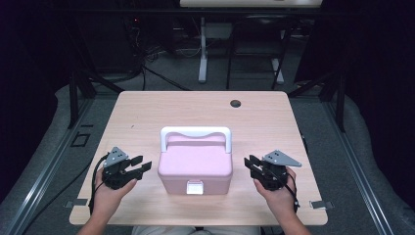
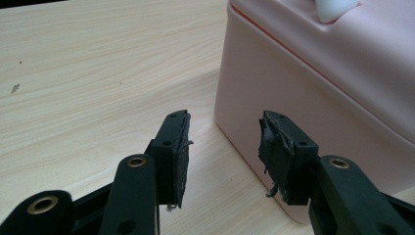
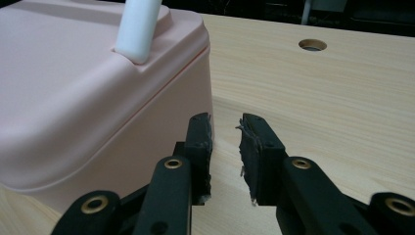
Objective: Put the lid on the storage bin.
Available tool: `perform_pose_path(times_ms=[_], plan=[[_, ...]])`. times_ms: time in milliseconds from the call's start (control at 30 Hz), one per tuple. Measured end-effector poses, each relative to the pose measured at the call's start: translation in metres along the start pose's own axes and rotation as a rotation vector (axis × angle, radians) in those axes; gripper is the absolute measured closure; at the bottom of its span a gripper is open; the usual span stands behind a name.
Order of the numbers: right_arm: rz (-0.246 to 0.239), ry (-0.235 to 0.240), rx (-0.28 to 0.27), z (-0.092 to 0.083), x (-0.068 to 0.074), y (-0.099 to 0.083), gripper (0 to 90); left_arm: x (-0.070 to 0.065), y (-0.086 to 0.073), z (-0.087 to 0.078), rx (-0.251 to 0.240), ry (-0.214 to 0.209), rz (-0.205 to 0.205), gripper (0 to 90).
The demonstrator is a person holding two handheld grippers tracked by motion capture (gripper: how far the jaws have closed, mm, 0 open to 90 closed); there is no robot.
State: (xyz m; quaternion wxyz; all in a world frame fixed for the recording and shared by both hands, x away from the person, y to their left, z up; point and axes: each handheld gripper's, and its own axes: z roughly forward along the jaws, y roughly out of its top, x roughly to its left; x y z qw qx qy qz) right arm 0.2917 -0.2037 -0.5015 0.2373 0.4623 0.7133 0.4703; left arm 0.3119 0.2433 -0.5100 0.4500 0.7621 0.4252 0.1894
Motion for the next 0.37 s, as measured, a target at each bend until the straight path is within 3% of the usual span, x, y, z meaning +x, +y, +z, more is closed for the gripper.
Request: perform_pose_path(times_ms=[367], plan=[[-0.001, -0.017, 0.021, 0.01, -0.009, -0.008, 63.8, 0.008, -0.001, 0.006, 0.002, 0.01, -0.038, 50.7]])
